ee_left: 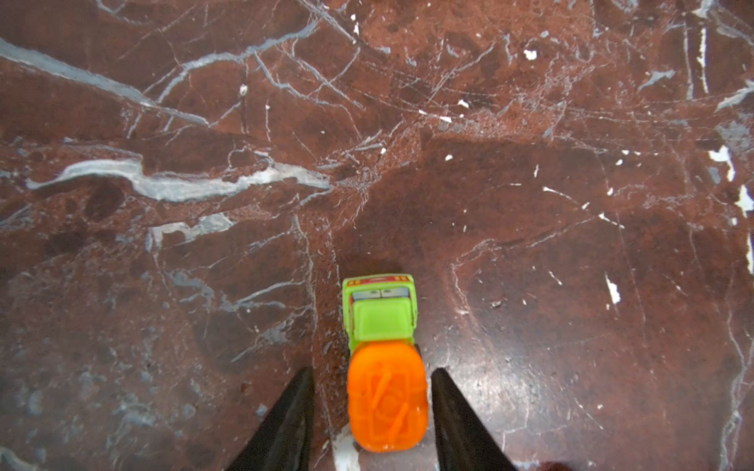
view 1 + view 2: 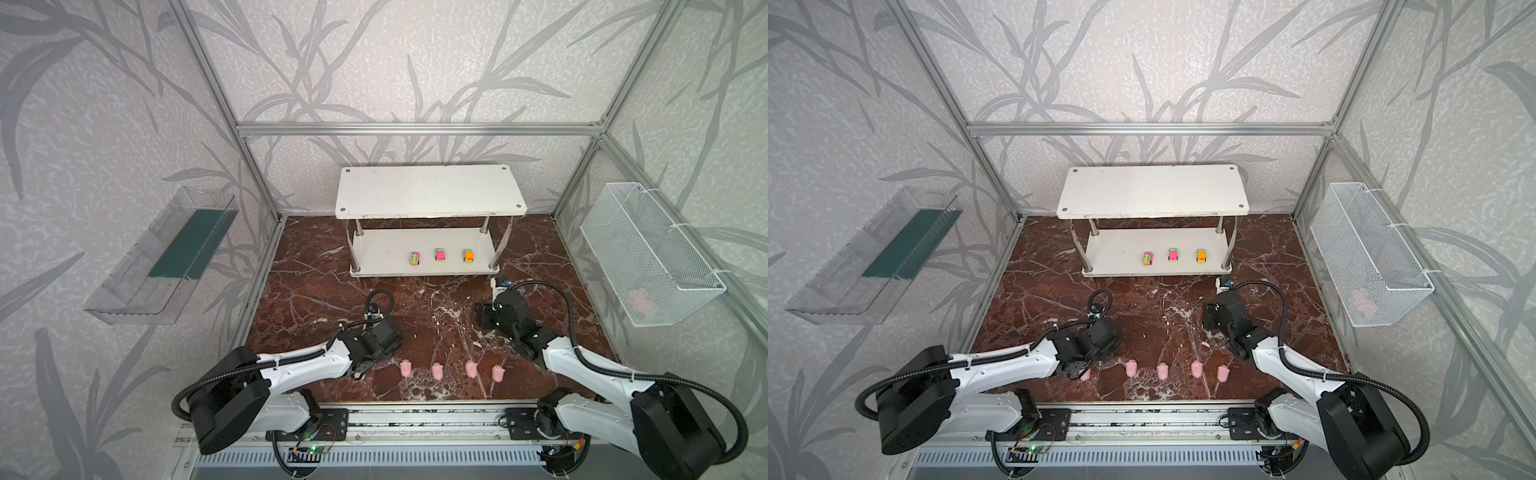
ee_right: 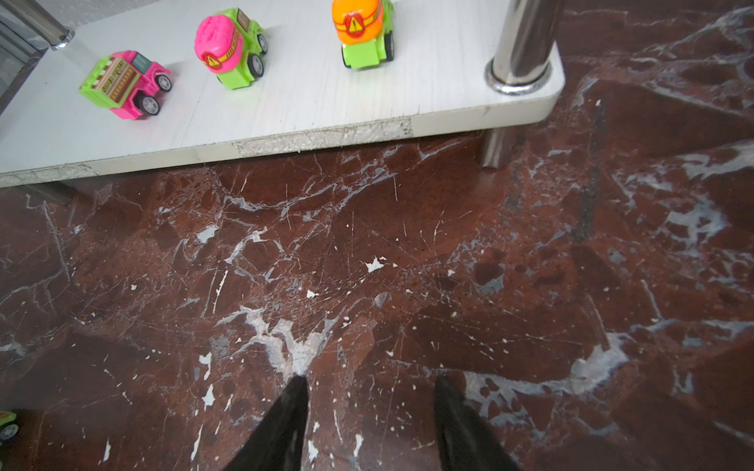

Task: Place and organize the plastic toys onto the shelf
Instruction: 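Lower and close the left gripper on the orange-and-green car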

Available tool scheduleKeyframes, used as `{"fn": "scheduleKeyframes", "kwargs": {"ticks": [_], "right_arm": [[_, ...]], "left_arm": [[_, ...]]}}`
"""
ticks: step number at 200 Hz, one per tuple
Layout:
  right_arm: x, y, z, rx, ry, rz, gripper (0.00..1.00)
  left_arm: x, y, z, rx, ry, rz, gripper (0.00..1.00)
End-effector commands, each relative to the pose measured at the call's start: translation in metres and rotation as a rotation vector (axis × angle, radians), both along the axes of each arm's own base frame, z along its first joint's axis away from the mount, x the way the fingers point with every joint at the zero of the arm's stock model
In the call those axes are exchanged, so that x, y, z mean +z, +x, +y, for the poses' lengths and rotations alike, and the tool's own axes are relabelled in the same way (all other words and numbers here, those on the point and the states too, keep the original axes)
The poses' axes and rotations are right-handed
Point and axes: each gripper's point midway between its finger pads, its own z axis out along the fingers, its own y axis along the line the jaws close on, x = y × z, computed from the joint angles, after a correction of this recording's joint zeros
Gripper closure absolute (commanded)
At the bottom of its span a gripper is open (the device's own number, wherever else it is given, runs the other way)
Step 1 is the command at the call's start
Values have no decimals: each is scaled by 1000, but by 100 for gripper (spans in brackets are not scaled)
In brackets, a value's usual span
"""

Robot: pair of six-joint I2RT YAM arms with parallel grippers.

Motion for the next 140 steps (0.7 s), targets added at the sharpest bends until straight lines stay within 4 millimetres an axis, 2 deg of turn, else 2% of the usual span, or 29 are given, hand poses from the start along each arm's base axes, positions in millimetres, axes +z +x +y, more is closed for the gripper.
{"fn": "scheduleKeyframes", "kwargs": {"ticks": [1,66,140], "right_arm": [[0,1,0,-2,12,-5,49],[-1,1,1,-2,11,-1,49],[-3,2,1,-2,13,4,49]], "left_arm": [[6,8,-1,39,5,-26,56],[3,8,-3,42,17,-12,67],[11,8,1,51,21,-25,73]]}}
